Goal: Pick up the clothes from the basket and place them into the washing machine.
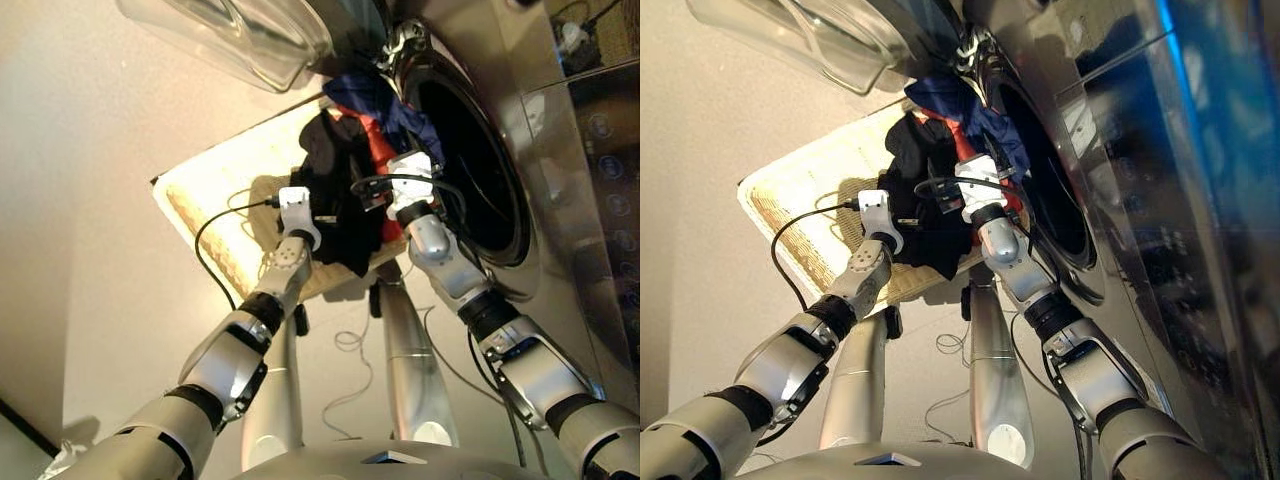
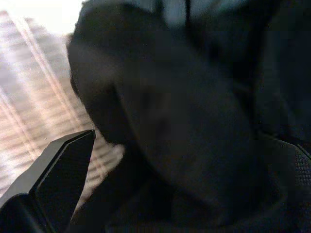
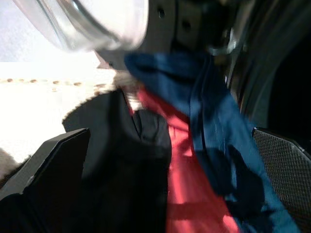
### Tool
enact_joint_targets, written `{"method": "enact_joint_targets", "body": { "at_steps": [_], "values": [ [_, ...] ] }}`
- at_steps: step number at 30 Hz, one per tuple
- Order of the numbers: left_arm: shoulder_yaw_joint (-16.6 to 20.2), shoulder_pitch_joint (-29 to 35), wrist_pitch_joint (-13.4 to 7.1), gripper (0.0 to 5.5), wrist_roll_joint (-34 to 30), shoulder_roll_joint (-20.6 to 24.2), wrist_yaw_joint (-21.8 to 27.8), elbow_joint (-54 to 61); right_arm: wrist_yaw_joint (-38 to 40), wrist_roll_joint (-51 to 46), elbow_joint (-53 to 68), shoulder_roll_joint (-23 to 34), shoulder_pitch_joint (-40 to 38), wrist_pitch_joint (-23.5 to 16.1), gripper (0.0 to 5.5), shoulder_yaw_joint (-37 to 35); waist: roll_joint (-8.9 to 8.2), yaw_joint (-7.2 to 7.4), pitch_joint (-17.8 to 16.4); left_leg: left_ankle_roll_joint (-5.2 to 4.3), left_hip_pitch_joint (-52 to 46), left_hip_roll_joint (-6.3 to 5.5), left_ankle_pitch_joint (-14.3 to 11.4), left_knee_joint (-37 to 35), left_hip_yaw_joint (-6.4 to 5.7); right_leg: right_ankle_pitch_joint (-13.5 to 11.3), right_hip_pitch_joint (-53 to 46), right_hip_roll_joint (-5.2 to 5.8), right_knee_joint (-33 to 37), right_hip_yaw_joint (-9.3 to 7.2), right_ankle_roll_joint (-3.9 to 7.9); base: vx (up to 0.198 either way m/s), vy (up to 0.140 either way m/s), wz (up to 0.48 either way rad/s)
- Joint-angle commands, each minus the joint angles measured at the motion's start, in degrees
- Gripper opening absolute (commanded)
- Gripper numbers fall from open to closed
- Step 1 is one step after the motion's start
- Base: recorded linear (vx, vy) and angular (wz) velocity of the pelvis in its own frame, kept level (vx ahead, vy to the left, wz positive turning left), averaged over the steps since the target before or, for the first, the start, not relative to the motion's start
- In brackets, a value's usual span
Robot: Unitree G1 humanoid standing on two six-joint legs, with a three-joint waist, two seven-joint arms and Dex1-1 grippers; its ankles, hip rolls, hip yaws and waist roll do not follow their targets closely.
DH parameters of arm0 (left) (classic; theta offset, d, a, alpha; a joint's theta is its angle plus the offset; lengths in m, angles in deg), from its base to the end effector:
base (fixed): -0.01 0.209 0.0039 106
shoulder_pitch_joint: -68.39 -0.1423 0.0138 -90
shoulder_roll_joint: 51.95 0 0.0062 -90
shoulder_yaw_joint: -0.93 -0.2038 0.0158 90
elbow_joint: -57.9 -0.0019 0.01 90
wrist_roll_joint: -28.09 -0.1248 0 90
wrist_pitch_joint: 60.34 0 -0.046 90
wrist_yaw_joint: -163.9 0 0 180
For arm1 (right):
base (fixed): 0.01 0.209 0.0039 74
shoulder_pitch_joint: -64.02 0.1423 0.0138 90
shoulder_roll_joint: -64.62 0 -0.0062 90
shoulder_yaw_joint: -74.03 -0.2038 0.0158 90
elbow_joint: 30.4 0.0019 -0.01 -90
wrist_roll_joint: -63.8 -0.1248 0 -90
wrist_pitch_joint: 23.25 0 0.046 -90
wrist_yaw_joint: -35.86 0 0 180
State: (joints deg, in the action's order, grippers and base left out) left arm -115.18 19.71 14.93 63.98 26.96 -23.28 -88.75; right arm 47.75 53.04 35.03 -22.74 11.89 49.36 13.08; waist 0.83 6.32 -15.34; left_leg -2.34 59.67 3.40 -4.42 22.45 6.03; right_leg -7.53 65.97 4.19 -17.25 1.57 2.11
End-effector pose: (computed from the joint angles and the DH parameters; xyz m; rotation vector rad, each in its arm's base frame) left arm 0.3086 0.0944 0.0350 -0.1495 0.1436 -0.1577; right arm 0.3000 -0.1158 0.1027 -0.2751 -0.4371 0.3056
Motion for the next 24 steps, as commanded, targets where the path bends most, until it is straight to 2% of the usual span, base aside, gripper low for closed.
{"method": "enact_joint_targets", "body": {
  "at_steps": [1, 5, 6, 7, 8, 15, 16, 20, 24],
  "values": [
    [2.2, 1.9, -0.8, 5.50, -0.3, -0.2, 0.1, -0.4, 0.2, 2.6, 6.2, -2.8, 3.1, -2.1, 5.50, -0.8, -0.20, 1.10, -2.2, 0.57, 1.2, 1.13, -5.4, 8.8, -4.62, 8.0, -1.1, 0.10, -9.0, -2.94, 4.17, 0.000, 0.000, 0.000],
    [2.6, 2.1, -0.6, 5.50, 0.6, -0.4, 0.4, -1.2, 0.2, 2.7, 6.3, -2.8, 3.3, -2.0, 5.50, -0.8, -0.30, 1.25, -2.1, 0.54, 2.8, 1.08, -5.9, 10.7, -4.84, 8.2, 0.4, -0.02, -10.7, -3.18, 4.04, 0.000, 0.000, 0.000],
    [2.9, 2.3, -0.6, 2.61, 1.0, -0.6, 0.5, -1.7, 0.0, 2.9, 5.8, -2.8, 3.3, -2.0, 5.50, -0.7, -0.37, 1.26, -2.0, 0.66, 3.5, 0.92, -6.0, 11.4, -4.81, 8.2, 0.8, 0.10, -11.2, -3.43, 3.96, 0.000, 0.000, 0.000],
    [3.0, 2.5, -0.6, 0.26, 1.1, -0.5, 0.6, -1.9, -0.1, 2.9, 5.6, -2.9, 3.2, -2.0, 5.50, -0.5, -0.33, 1.26, -1.8, 0.62, 3.5, 0.96, -6.1, 11.3, -4.85, 8.1, 0.7, 0.22, -10.8, -3.50, 3.97, 0.000, 0.000, 0.000],
    [3.2, 2.5, -0.6, 0.00, 1.0, -0.6, 0.5, -1.9, -0.2, 3.0, 5.2, -3.0, 3.1, -2.0, 5.50, -0.4, -0.28, 1.27, -1.5, 0.67, 3.4, 0.94, -6.1, 11.1, -4.83, 7.9, 0.5, 0.24, -10.6, -3.53, 3.97, 0.000, 0.000, 0.000],
    [3.3, 1.5, -1.5, 0.00, 2.4, -0.4, 1.3, 0.0, -0.7, 6.4, 3.3, -1.7, 1.4, -1.3, 5.50, 0.6, 0.09, 0.85, 0.1, 0.61, 0.5, 0.60, -5.5, 9.0, -4.88, 7.5, -2.3, 0.85, -9.3, -3.60, 3.95, 0.000, 0.000, 0.000],
    [3.3, 0.8, -1.9, 0.00, 3.7, -0.2, 1.6, 1.9, -0.4, 8.8, 1.7, -0.9, 0.7, -0.6, 5.50, 1.1, 0.22, 0.56, 0.3, 0.58, -1.3, 0.24, -5.2, 7.6, -4.83, 7.1, -4.2, 1.39, -8.0, -3.74, 4.08, 0.000, 0.000, 0.000],
    [3.2, -1.2, -2.9, 0.00, 7.6, 0.3, 3.3, 7.1, -0.9, 10.6, -1.9, 0.3, -2.1, 0.2, 5.50, 1.4, 0.55, -0.04, 0.3, 0.30, -6.4, -0.49, -3.7, 2.9, -4.48, 5.9, -9.0, 2.39, -4.4, -3.91, 4.48, 0.000, 0.000, 0.000],
    [2.9, -3.5, -3.8, 0.00, 10.5, 1.2, 4.6, 12.7, -1.6, 12.1, -4.6, 1.1, -4.2, 0.4, 5.50, 1.9, 0.85, -0.73, 0.1, 0.02, -11.2, -1.29, -2.5, -0.4, -4.18, 5.0, -13.3, 2.85, -1.8, -3.96, 4.84, 0.000, 0.000, 0.000]
  ]
}}
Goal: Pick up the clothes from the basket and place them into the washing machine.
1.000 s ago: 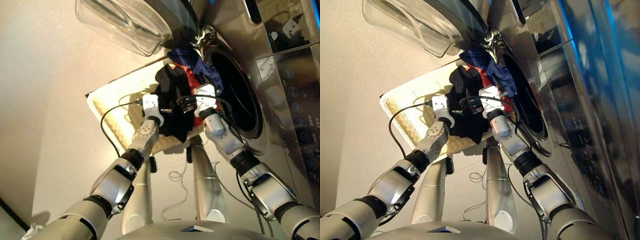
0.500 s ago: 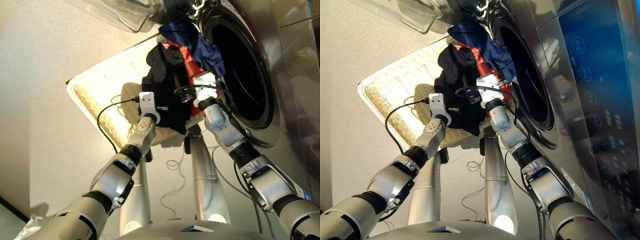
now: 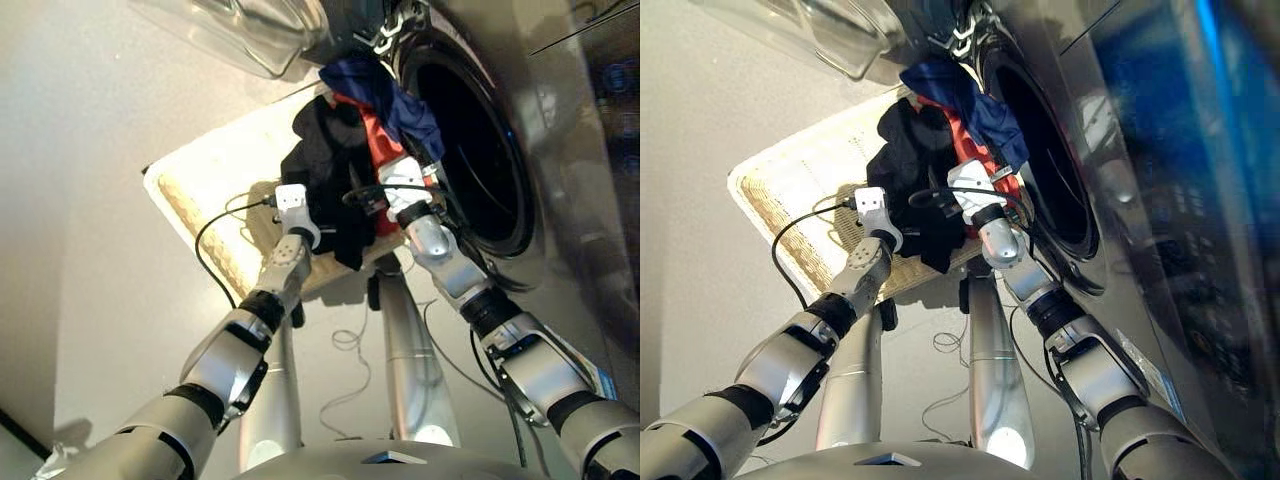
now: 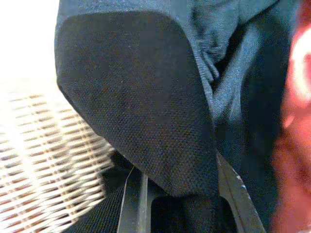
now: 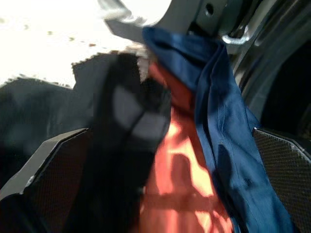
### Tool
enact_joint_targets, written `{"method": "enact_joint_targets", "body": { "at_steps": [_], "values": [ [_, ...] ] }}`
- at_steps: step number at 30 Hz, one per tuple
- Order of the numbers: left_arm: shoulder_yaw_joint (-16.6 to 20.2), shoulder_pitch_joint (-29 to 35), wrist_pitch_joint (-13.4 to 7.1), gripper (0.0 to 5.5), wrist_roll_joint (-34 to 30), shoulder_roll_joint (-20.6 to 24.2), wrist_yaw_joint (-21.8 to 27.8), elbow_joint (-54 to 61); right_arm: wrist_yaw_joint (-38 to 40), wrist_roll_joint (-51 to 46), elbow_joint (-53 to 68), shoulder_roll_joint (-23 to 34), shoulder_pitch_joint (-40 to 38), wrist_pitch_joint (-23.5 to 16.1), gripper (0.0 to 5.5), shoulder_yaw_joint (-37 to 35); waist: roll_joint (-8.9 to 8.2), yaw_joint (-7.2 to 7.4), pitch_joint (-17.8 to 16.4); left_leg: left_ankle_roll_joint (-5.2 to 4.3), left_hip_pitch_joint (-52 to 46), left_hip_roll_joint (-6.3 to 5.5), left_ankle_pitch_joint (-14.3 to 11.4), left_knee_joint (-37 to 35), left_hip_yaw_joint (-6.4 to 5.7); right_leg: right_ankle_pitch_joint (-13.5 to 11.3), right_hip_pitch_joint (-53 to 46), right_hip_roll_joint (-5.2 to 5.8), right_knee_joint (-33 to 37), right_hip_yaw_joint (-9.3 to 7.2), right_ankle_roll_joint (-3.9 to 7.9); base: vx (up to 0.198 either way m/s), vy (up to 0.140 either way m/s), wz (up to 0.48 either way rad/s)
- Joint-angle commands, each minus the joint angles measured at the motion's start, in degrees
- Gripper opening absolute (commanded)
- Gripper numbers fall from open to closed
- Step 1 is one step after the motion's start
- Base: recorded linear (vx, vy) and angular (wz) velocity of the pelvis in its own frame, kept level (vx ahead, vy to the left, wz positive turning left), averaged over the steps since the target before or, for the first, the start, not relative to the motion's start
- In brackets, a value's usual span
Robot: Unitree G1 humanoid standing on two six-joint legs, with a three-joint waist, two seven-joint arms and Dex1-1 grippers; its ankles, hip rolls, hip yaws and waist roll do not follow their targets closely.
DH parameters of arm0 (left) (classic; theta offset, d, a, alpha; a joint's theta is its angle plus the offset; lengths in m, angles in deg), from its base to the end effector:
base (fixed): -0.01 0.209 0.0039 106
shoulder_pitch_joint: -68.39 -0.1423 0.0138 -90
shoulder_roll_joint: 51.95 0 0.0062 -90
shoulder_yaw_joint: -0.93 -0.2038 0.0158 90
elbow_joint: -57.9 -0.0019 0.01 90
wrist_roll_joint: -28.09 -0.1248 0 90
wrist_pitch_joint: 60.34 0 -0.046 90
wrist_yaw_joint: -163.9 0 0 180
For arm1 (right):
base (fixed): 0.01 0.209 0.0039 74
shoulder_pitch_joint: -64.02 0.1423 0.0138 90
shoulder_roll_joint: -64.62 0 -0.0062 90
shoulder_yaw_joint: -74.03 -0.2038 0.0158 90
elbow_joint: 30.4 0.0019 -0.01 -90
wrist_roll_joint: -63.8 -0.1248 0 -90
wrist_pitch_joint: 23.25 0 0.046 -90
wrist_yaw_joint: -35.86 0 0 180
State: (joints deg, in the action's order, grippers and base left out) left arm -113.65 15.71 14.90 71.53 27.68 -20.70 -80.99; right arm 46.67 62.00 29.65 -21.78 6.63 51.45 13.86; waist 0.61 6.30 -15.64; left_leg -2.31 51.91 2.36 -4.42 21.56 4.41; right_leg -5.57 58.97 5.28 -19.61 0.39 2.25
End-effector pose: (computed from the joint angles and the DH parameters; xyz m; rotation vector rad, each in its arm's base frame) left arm 0.3008 0.0975 0.0355 -0.3373 0.1148 -0.1767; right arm 0.2883 -0.1333 0.0608 -0.4815 -0.2656 0.3054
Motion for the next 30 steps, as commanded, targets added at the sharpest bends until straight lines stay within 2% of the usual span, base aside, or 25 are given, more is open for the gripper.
{"method": "enact_joint_targets", "body": {
  "at_steps": [1, 3, 4, 9, 10, 15, 22, 28, 30],
  "values": [
    [1.3, -0.4, -3.9, 0.00, 4.4, 0.7, 2.7, 7.0, -0.8, 3.6, -0.2, 0.3, 0.3, -1.6, 5.50, 1.4, 1.17, -1.05, 0.5, -0.02, -4.8, -0.55, -2.3, -0.4, -2.49, 2.9, -7.6, 1.87, 1.3, -2.87, 4.83, 0.000, 0.000, 0.000],
    [0.7, -2.4, -4.4, 0.00, 7.0, 1.2, 4.1, 11.4, -1.8, 5.0, -2.5, 0.3, -0.9, -1.4, 5.50, 2.4, 1.41, -1.68, 0.5, -0.13, -8.1, -1.29, -1.8, -2.3, -2.25, 2.3, -10.8, 2.15, 3.1, -3.13, 5.05, -0.040, 0.000, 0.002],
    [0.3, -3.1, -4.3, 0.00, 8.0, 1.5, 4.8, 13.6, -2.3, 5.6, -3.0, 0.4, -0.8, -1.5, 5.50, 3.1, 1.24, -1.54, 0.5, 0.15, -8.3, -1.99, 0.3, -3.2, -1.89, 0.6, -11.3, 2.69, 4.4, -3.21, 4.81, -0.087, -0.001, -0.024],
    [-1.2, -5.0, -4.5, 0.00, 11.3, 2.3, 5.6, 20.4, -3.4, 9.6, -3.8, 0.7, -0.7, -1.1, 5.50, 6.3, 1.71, -2.51, 0.6, 0.06, -11.4, -2.33, 0.8, -4.7, -2.14, 0.5, -14.8, 2.78, 6.5, -3.57, 4.89, -0.018, 0.000, -0.005],
    [-1.9, -6.0, -3.9, 0.00, 13.4, 2.4, 6.3, 23.9, -4.3, 11.4, -2.9, 0.8, -0.4, -1.1, 5.50, 7.3, 1.79, -2.87, 0.8, 0.22, -12.2, -2.32, 0.7, -4.6, -2.23, 0.7, -15.8, 2.68, 6.7, -3.69, 4.82, 0.000, 0.000, 0.000],
    [-3.3, -7.6, -3.5, 0.00, 16.1, 2.8, 6.9, 29.4, -5.0, 13.3, -1.7, 1.0, -0.1, -1.2, 5.50, 8.6, 2.25, -3.31, 1.3, 0.22, -13.0, -2.54, 1.0, -5.1, -2.52, 0.9, -16.9, 2.44, 7.3, -3.63, 4.77, 0.000, 0.000, 0.000],
    [-7.1, -10.1, -1.8, 0.00, 19.5, 3.9, 8.6, 35.7, -2.9, 14.8, -3.1, -0.5, 2.2, -0.9, 5.50, 8.5, 3.36, -4.29, 2.1, 0.27, -13.1, -2.53, 1.1, -5.2, -2.89, 1.4, -17.2, 2.11, 7.7, -3.48, 4.58, 0.000, 0.000, 0.000],
    [-14.4, -12.4, 2.3, 0.00, 22.4, 7.4, 13.1, 40.7, -1.6, 17.5, -5.6, -1.2, 8.3, -1.0, 5.50, 10.3, 4.91, -5.93, 3.0, 0.25, -13.0, -2.42, 1.2, -5.1, -3.20, 1.7, -17.2, 1.97, 7.7, -3.52, 4.44, 0.000, 0.000, 0.000],
    [-15.3, -12.3, 2.6, 0.00, 22.4, 8.3, 13.7, 41.5, -1.6, 18.2, -5.8, -1.0, 9.3, -1.0, 5.50, 10.7, 5.13, -6.09, 3.2, 0.22, -13.0, -2.37, 1.2, -5.1, -3.26, 1.8, -17.2, 1.96, 7.8, -3.48, 4.42, 0.000, 0.000, 0.000]
  ]
}}
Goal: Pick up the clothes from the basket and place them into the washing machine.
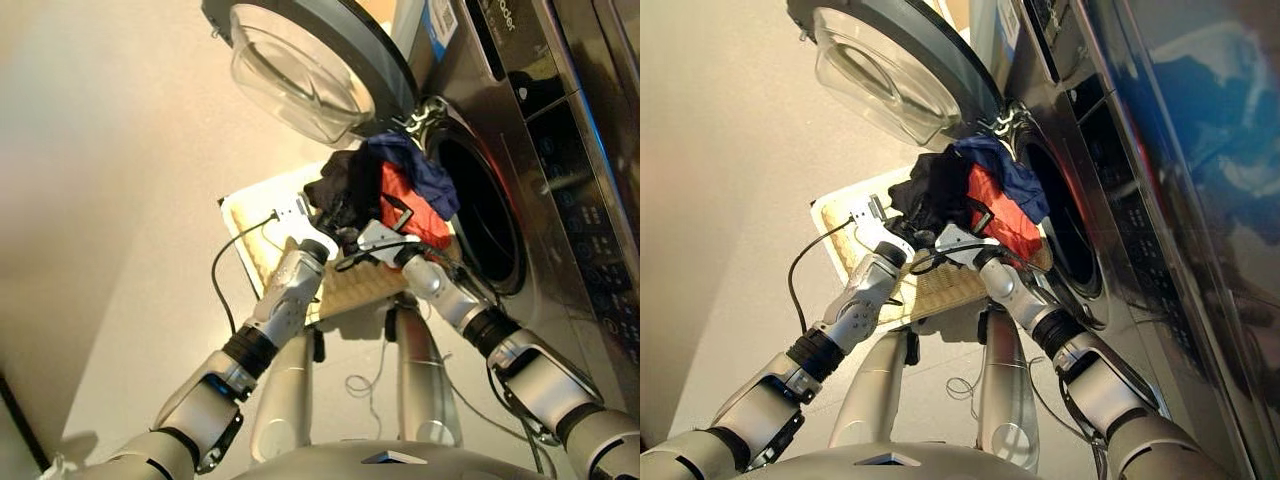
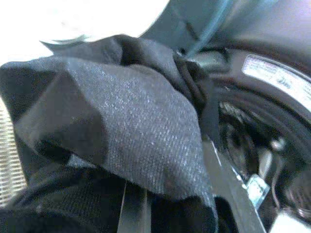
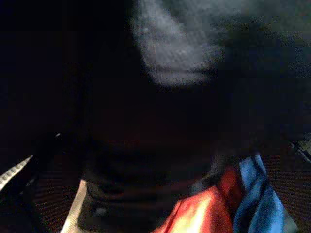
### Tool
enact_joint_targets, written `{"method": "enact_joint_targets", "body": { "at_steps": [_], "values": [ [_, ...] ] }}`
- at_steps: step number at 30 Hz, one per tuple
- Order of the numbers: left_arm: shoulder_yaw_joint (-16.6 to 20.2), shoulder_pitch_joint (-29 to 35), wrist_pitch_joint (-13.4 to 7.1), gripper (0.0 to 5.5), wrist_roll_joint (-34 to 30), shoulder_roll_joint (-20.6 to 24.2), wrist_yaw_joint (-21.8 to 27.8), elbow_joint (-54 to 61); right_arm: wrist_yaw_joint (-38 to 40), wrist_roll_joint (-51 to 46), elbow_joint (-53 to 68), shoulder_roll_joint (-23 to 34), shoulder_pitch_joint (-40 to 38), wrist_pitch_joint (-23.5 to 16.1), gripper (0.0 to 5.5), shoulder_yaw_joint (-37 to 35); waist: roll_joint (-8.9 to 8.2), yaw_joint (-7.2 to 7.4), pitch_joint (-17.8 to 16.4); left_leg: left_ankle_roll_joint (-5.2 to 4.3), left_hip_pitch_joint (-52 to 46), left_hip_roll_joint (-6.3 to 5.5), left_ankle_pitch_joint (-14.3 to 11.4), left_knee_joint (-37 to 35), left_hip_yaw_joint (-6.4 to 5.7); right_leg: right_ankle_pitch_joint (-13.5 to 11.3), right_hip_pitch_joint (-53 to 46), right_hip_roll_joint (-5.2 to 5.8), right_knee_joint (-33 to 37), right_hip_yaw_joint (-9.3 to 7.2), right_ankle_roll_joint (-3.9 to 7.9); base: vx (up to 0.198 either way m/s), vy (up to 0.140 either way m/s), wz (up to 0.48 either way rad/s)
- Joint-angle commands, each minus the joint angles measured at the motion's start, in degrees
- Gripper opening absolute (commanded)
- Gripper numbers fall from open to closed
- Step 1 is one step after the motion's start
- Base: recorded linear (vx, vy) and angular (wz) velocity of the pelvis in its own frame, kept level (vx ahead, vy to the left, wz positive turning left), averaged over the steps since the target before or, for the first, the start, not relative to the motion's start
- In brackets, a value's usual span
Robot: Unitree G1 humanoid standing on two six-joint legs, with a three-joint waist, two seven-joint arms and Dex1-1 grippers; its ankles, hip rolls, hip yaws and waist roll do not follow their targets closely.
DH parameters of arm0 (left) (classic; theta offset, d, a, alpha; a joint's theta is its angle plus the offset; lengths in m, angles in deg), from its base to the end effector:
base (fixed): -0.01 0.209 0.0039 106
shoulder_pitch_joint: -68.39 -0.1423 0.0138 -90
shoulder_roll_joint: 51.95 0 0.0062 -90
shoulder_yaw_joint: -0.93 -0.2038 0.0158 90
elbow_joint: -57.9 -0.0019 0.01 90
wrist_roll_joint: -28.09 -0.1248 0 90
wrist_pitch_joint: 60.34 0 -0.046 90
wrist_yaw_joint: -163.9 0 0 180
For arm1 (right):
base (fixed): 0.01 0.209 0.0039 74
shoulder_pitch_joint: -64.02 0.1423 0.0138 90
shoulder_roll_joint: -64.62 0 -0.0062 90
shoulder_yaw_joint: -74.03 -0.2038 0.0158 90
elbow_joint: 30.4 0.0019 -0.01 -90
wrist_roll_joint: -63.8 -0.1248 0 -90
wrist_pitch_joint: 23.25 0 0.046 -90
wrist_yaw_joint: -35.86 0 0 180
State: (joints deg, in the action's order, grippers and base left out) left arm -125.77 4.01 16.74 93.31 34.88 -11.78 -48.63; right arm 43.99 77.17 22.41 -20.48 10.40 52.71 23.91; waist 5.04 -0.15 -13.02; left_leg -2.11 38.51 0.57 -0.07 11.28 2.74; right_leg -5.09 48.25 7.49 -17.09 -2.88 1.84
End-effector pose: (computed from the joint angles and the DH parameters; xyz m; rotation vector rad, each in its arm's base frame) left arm 0.2528 0.0846 0.0506 -0.7129 0.0394 -0.5839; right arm 0.2904 -0.1278 0.0440 -0.8929 -0.2252 0.5088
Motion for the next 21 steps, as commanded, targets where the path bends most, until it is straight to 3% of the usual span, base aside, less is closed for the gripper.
{"method": "enact_joint_targets", "body": {
  "at_steps": [1, 2, 3, 4, 10, 11, 12, 16, 19, 21],
  "values": [
    [-3.6, -0.5, 0.7, 0.00, 0.8, 1.5, 4.9, 9.8, 1.1, 3.0, 1.2, -2.3, 6.2, -2.2, 5.50, 0.6, 0.78, 0.28, 0.7, 0.04, 0.3, -0.54, -3.1, 5.1, -1.63, 1.3, -6.6, -0.27, 5.4, -0.18, 4.80, 0.000, 0.000, 0.000],
    [-4.0, -0.6, 0.7, 0.00, 1.0, 1.7, 4.8, 10.1, 1.0, 2.9, 0.7, -2.5, 6.7, -2.1, 5.13, 0.6, 0.83, 0.18, 0.8, 0.05, 0.4, -0.56, -3.1, 5.3, -1.69, 1.3, -6.6, -0.30, 5.3, -0.23, 4.75, 0.000, 0.000, 0.000],
    [-4.2, -0.6, 0.8, 0.00, 1.0, 1.8, 4.8, 10.2, 1.1, 2.7, 0.1, -2.8, 7.2, -2.1, 1.25, 0.6, 0.84, 0.11, 1.0, 0.06, 0.5, -0.58, -3.1, 5.4, -1.77, 1.4, -6.5, -0.38, 5.2, -0.22, 4.72, 0.000, 0.000, 0.000],
    [-4.3, -0.6, 0.7, 0.00, 1.1, 2.0, 4.7, 10.8, 1.1, 2.8, 0.1, -2.9, 7.4, -2.0, 0.00, 0.6, 0.82, 0.07, 1.0, 0.07, 0.5, -0.59, -3.2, 5.5, -1.83, 1.5, -6.5, -0.47, 5.0, -0.23, 4.67, 0.000, 0.000, 0.000],
    [-4.3, -0.6, 0.6, 0.15, 1.3, 1.6, 3.8, 10.8, 3.3, 3.1, 0.4, -3.3, 6.3, -1.9, 0.00, -0.7, 0.48, 0.34, 1.5, 0.17, 1.0, -0.57, -3.4, 6.0, -2.09, 1.7, -6.3, -0.64, 4.6, -0.39, 4.62, 0.000, 0.000, 0.000],
    [-4.0, -0.5, 0.4, 1.83, 0.7, 1.6, 3.7, 10.7, 4.0, 3.1, 0.5, -3.4, 5.8, -1.8, 0.00, -1.3, 0.41, 0.34, 1.6, 0.16, 0.9, -0.58, -3.4, 6.0, -2.12, 1.7, -6.3, -0.65, 4.6, -0.36, 4.65, 0.000, 0.000, 0.000],
    [-3.7, -0.6, 0.2, 5.50, 0.7, 1.5, 3.5, 10.8, 4.8, 3.2, 0.8, -3.4, 5.2, -1.9, 0.00, -1.8, 0.39, 0.39, 1.6, 0.17, 0.9, -0.57, -3.5, 5.9, -2.12, 1.7, -6.3, -0.65, 4.6, -0.35, 4.65, 0.000, 0.000, 0.000],
    [-1.8, -1.1, -1.0, 5.50, -0.6, 1.8, 2.8, 11.0, 8.2, 1.8, 1.3, -4.4, 1.5, -2.2, 0.00, -5.1, 0.37, 0.66, 1.7, 0.25, 1.1, -0.58, -3.5, 6.1, -1.98, 1.7, -5.8, -0.61, 4.4, -0.19, 4.65, 0.000, 0.000, 0.000],
    [1.7, -0.8, -4.8, 5.50, -9.4, 4.7, -1.4, 11.7, 11.5, -0.4, 1.1, -5.4, -2.0, -2.8, 0.00, -8.3, 0.70, 0.68, 1.6, 0.33, 1.5, -0.71, -3.6, 6.1, -1.88, 1.6, -5.2, -0.49, 4.2, 0.03, 4.70, 0.000, 0.000, 0.000],
    [4.8, -2.2, -6.8, 5.50, -11.3, 4.6, -4.2, 12.2, 13.8, -1.9, 0.2, -6.4, -3.5, -3.5, 0.00, -10.0, 0.94, 0.49, 1.6, 0.41, 2.0, -0.75, -3.5, 6.1, -1.86, 1.5, -4.8, -0.30, 4.0, 0.06, 4.75, 0.000, 0.000, 0.000]
  ]
}}
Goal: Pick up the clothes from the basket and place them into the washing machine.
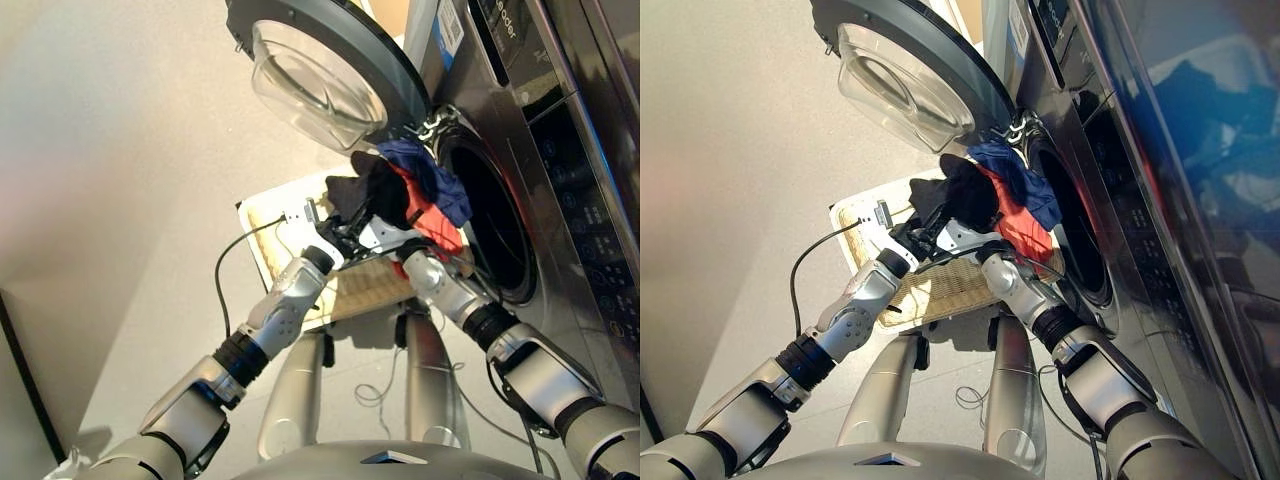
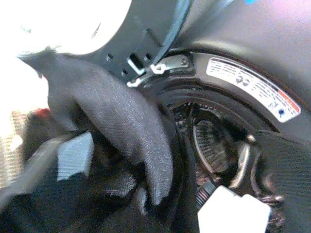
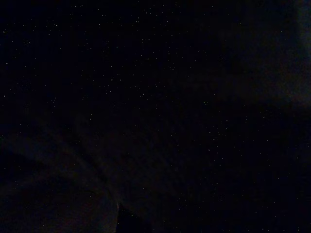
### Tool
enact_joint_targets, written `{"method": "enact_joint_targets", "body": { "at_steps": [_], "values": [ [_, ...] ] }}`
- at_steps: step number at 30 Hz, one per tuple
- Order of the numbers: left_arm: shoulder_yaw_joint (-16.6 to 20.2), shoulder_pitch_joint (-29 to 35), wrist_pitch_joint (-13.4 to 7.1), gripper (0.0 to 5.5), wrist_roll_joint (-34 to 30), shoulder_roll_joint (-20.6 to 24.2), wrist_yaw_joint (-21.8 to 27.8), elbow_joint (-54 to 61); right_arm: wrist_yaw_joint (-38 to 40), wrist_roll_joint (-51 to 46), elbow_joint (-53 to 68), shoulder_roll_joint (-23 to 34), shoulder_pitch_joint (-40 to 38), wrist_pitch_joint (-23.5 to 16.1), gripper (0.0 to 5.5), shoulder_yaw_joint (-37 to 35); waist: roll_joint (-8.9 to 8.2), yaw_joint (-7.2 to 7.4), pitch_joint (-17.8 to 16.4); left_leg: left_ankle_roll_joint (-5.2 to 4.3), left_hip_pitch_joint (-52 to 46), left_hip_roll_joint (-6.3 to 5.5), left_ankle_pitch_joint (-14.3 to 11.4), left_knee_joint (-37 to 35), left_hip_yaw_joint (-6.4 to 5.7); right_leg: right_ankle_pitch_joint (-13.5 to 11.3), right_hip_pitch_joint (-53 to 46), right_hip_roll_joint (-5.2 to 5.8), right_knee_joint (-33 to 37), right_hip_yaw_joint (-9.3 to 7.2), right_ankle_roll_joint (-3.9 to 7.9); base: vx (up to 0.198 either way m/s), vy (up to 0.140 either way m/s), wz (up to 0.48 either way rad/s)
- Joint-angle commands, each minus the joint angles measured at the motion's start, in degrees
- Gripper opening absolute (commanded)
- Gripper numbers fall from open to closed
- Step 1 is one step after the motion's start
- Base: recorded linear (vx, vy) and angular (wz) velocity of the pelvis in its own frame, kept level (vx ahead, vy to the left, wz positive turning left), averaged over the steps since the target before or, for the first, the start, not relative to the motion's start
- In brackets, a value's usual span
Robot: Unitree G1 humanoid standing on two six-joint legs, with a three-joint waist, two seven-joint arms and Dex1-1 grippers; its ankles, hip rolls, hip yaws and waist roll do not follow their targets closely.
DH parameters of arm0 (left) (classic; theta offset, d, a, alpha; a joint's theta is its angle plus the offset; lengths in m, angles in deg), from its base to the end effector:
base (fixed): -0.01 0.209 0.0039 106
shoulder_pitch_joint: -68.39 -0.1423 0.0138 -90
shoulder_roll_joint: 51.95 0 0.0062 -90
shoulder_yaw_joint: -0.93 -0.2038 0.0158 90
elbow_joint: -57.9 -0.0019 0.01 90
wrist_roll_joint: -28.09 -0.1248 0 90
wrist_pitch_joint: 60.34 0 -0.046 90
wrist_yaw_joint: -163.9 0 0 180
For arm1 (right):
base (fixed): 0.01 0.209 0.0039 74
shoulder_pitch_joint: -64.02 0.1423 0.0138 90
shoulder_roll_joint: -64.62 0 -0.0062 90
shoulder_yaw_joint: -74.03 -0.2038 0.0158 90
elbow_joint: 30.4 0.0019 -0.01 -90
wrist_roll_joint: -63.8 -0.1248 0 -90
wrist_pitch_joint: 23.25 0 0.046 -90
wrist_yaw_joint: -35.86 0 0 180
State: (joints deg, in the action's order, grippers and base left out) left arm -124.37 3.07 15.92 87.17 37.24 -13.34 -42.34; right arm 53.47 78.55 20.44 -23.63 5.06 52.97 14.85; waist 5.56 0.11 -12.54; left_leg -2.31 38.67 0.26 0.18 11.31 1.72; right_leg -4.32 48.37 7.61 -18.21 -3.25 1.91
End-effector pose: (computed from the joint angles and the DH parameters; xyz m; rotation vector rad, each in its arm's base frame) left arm 0.2494 0.0923 0.0657 -0.6239 -0.0741 -0.6048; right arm 0.2803 -0.1375 0.0255 -0.7750 -0.1866 0.2424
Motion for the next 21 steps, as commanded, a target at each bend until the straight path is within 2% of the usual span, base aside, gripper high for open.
{"method": "enact_joint_targets", "body": {
  "at_steps": [1, 6, 8, 12, 14, 15, 21],
  "values": [
    [4.7, -1.9, -6.9, 5.50, -6.1, 2.2, -4.0, 5.6, 5.6, -4.3, 1.4, -3.7, 1.6, -4.1, 0.00, -1.9, 0.53, 0.18, 1.1, 0.64, 2.0, -0.45, -3.7, 6.0, -0.80, 0.7, -4.6, -0.39, 5.1, 0.38, 4.67, 0.000, 0.000, 0.000],
    [12.7, -6.1, -11.5, 5.50, -9.5, 0.4, -12.6, 4.3, 9.9, -14.5, -1.7, -6.8, 0.4, -4.4, 0.00, -8.2, 1.04, -0.05, 0.9, 0.81, 2.7, -0.71, -3.4, 5.6, -0.68, 0.3, -3.2, 0.08, 4.6, 0.61, 4.58, 0.000, 0.000, 0.000],
    [14.5, -6.6, -12.1, 5.50, -12.1, -0.6, -14.6, 1.3, 11.5, -17.1, -2.6, -7.0, 0.3, -4.9, 0.00, -9.7, 1.22, 0.08, 0.6, 0.77, 2.6, -0.73, -3.3, 5.1, -0.71, 0.3, -2.8, 0.31, 4.5, 0.63, 4.60, 0.000, 0.000, 0.000],
    [17.2, -6.3, -12.1, 5.50, -17.2, -1.4, -17.0, -3.3, 13.2, -22.9, -3.6, -6.2, 1.7, -5.9, 0.00, -14.9, 2.10, -0.10, -0.2, 0.87, 3.8, -1.13, -3.3, 5.2, -0.58, 0.6, -0.9, 0.80, 3.1, 0.78, 4.67, -0.009, 0.029, 0.024],
    [17.9, -6.5, -12.1, 5.50, -17.6, -1.9, -17.3, -4.6, 15.5, -24.3, -4.8, -5.2, 4.2, -6.0, 0.00, -17.8, 2.97, -0.48, -0.7, 1.20, 5.4, -1.36, -3.7, 6.0, -0.55, 0.8, 0.7, 1.12, 2.1, 0.81, 4.61, 0.028, 0.064, 0.074],
    [18.0, -6.4, -12.3, 5.50, -17.9, -1.9, -17.4, -5.1, 16.2, -24.9, -6.2, -4.7, 5.8, -5.9, 0.00, -19.1, 3.52, -1.08, -0.7, 1.12, 5.4, -1.07, -5.5, 6.6, -1.00, 2.5, 1.0, 0.81, 0.9, 1.09, 4.94, 0.086, 0.052, 0.091],
    [18.6, -6.8, -11.6, 5.50, -19.7, -0.1, -16.8, -4.6, 22.2, -27.1, -12.3, 2.2, 17.6, -5.0, 0.00, -27.1, 5.45, -2.94, -1.1, 1.79, 11.5, -1.54, -6.6, 10.4, -1.11, 4.2, 7.8, 2.04, -4.4, 1.62, 4.74, 0.013, 0.034, 0.069]
  ]
}}
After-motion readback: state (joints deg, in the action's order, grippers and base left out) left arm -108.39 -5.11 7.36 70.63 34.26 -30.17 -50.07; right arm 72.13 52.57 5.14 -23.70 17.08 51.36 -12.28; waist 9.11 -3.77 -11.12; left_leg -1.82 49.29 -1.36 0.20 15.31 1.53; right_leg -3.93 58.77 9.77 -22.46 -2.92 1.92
